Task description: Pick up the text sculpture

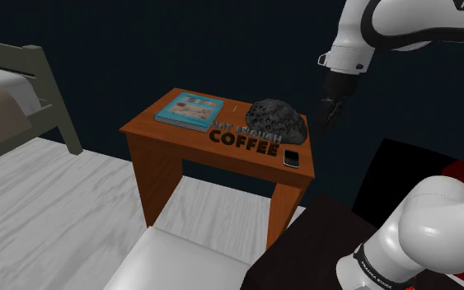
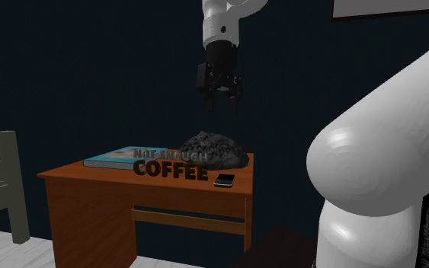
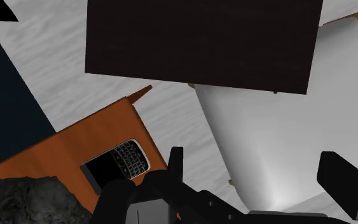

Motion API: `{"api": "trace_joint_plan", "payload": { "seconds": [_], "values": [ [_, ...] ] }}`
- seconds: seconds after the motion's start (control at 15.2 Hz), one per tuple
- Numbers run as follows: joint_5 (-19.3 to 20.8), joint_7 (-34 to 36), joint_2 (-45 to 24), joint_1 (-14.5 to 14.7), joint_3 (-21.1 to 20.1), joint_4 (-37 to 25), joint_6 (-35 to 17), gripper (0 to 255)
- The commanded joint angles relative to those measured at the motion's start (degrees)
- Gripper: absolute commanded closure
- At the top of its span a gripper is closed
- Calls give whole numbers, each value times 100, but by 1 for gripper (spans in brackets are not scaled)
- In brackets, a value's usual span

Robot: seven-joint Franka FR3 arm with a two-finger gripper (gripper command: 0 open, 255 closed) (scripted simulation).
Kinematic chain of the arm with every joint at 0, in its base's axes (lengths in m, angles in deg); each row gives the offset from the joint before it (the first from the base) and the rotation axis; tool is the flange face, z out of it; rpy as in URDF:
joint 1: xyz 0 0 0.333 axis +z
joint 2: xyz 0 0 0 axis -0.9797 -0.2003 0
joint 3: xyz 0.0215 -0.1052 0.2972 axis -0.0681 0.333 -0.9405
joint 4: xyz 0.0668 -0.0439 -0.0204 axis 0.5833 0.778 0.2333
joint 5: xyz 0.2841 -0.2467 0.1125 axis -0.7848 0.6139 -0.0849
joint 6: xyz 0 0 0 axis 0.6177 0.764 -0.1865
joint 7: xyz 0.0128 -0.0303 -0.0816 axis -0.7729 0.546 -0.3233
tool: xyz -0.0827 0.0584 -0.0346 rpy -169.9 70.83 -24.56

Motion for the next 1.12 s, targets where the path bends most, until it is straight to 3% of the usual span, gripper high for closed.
{"api": "trace_joint_plan", "payload": {
  "seconds": [0.0,0.53,1.06],
  "values": [
    [0,0,0,0,0,0,0,0],
    [264,-978,-1780,237,259,-631,-1143,0],
    [321,-1867,-3593,420,351,-1720,-1892,0]
  ]
}}
